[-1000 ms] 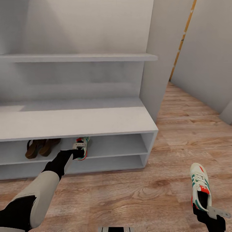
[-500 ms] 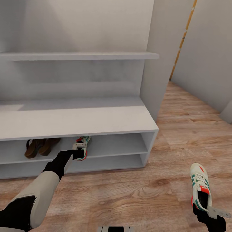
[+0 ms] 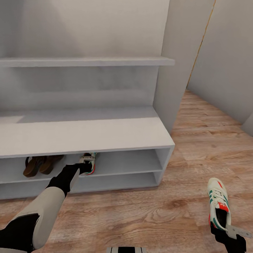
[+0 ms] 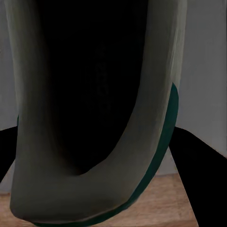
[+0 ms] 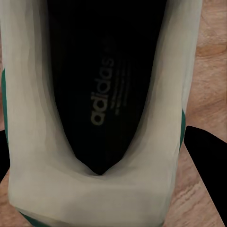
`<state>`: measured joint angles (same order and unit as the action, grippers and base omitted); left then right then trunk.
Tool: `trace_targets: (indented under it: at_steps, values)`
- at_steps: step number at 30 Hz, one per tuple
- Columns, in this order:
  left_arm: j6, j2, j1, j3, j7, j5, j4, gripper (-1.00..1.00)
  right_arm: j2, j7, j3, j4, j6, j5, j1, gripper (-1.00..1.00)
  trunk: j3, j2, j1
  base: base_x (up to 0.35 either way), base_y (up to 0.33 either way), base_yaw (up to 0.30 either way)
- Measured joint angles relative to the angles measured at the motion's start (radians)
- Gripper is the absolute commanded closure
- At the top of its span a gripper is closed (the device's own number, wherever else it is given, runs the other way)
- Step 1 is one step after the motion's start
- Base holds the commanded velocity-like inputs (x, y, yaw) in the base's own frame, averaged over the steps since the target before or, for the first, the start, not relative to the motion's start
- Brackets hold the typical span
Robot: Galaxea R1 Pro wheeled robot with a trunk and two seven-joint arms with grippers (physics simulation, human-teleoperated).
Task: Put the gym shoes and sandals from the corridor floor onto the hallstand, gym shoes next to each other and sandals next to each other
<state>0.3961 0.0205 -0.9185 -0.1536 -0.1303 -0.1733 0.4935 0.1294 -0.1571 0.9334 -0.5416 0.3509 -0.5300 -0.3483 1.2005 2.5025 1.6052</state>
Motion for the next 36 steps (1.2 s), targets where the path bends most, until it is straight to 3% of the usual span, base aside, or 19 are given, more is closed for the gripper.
trace_targets:
  at_steps: [33,34,36]
  values:
    - [-0.015,0.0,0.0,0.0,-0.001,0.0,-0.007,1.0,0.002,0.0,0.0,0.0,0.0,0.0,0.0,1.0,0.0,0.0,0.0,0.044,0.0,0.0]
    - [-0.015,0.0,0.0,0.0,-0.001,0.0,-0.007,-1.0,0.002,0.0,0.0,0.0,0.0,0.0,0.0,1.0,0.0,0.0,0.0,0.0,0.0,0.0]
    - [-0.015,0.0,0.0,0.0,-0.002,-0.001,-0.007,-1.0,0.002,0.0,0.0,0.0,0.0,0.0,0.0,1.0,0.0,0.0,0.0,0.0,0.0,0.0]
